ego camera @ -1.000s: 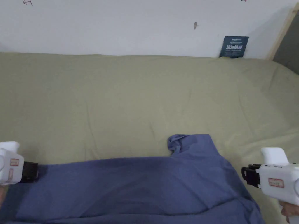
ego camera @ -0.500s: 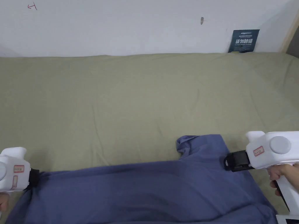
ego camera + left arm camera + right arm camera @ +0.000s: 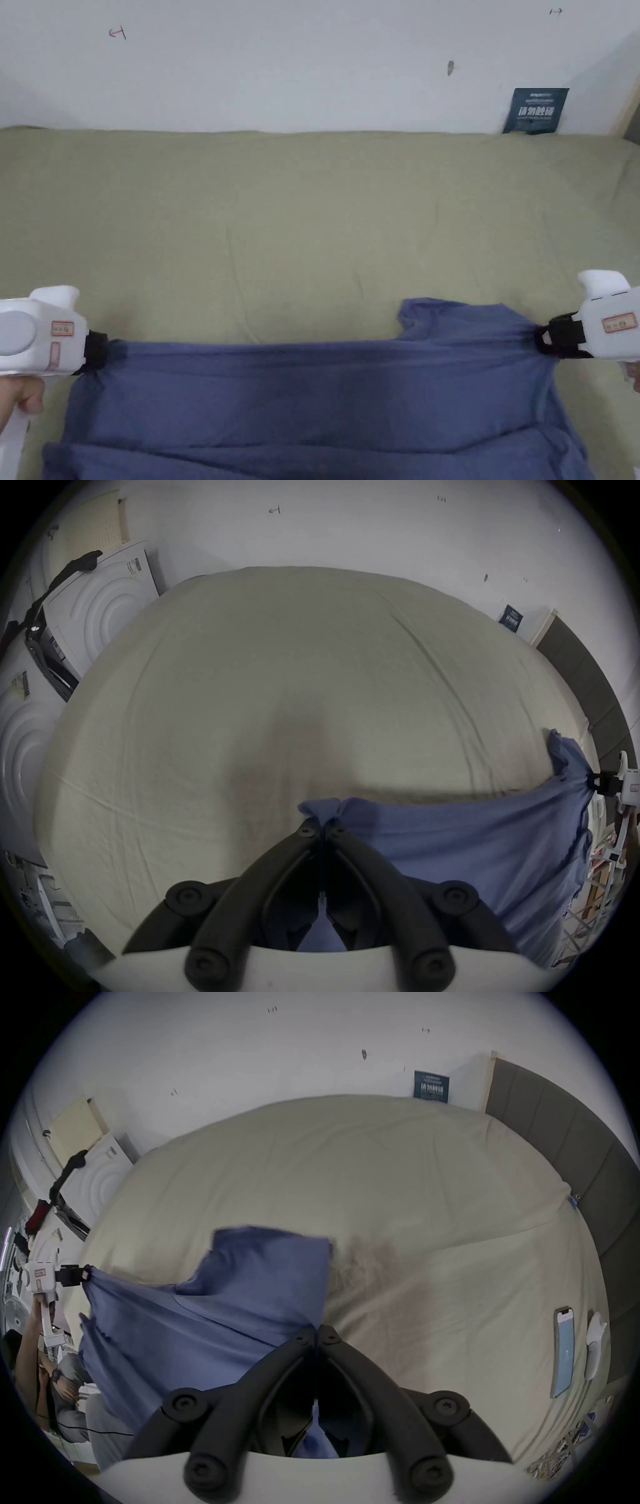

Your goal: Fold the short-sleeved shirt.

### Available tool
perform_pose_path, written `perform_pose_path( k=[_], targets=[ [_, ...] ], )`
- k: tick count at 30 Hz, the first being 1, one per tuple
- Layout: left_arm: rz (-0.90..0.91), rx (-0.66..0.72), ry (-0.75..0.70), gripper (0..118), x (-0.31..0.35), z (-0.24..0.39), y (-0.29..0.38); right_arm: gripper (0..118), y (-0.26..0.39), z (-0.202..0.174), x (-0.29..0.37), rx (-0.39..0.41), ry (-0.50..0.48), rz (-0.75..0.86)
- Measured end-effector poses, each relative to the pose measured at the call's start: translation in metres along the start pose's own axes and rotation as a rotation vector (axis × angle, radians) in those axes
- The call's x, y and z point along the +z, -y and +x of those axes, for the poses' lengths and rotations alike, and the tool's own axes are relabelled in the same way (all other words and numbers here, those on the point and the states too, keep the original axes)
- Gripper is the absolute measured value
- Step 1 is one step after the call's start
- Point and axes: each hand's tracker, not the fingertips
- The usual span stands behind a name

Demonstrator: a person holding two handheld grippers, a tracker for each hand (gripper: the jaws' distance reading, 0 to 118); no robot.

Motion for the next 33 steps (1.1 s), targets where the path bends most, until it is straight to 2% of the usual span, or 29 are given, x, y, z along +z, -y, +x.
perform_pose_path(
  k=[7,16,24,33],
  targets=[
    [0.088,0.001,0.039,0,0.073,-0.019,0.036,2,0.041,-0.011,0.072,0.006,-0.042,0.080],
    [0.162,-0.016,0.066,0,0.127,-0.032,0.121,2,0.131,-0.021,0.129,0.043,-0.037,0.160],
    [0.195,-0.035,0.094,0,0.121,-0.041,0.197,2,0.207,-0.013,0.113,0.033,-0.017,0.101],
    [0.145,-0.018,0.067,0,0.098,-0.043,0.224,3,0.228,-0.008,0.085,0.025,0.008,0.041]
  ],
)
